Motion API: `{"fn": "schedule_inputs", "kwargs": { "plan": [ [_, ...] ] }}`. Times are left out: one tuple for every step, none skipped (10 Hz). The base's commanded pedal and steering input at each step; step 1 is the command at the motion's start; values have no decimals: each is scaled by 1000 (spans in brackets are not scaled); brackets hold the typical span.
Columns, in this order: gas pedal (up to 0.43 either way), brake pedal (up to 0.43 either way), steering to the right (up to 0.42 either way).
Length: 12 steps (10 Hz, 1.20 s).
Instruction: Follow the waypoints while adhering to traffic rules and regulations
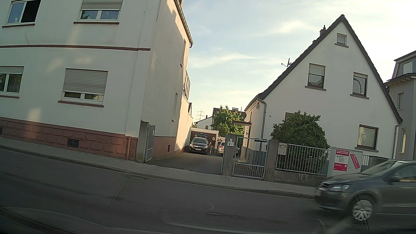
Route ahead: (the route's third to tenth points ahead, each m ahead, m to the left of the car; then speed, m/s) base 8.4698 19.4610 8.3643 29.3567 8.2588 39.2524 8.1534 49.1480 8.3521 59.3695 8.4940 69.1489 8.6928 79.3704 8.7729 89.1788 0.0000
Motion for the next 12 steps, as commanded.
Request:
{"fn": "schedule_inputs", "kwargs": {
  "plan": [
    [0, 159, -160],
    [0, 104, -161],
    [0, 67, -161],
    [0, 30, -161],
    [0, 30, -160],
    [0, 37, -160],
    [0, 37, -160],
    [0, 37, -160],
    [59, 37, -160],
    [79, 37, -160],
    [87, 37, -160],
    [110, 37, -160]
  ]
}}
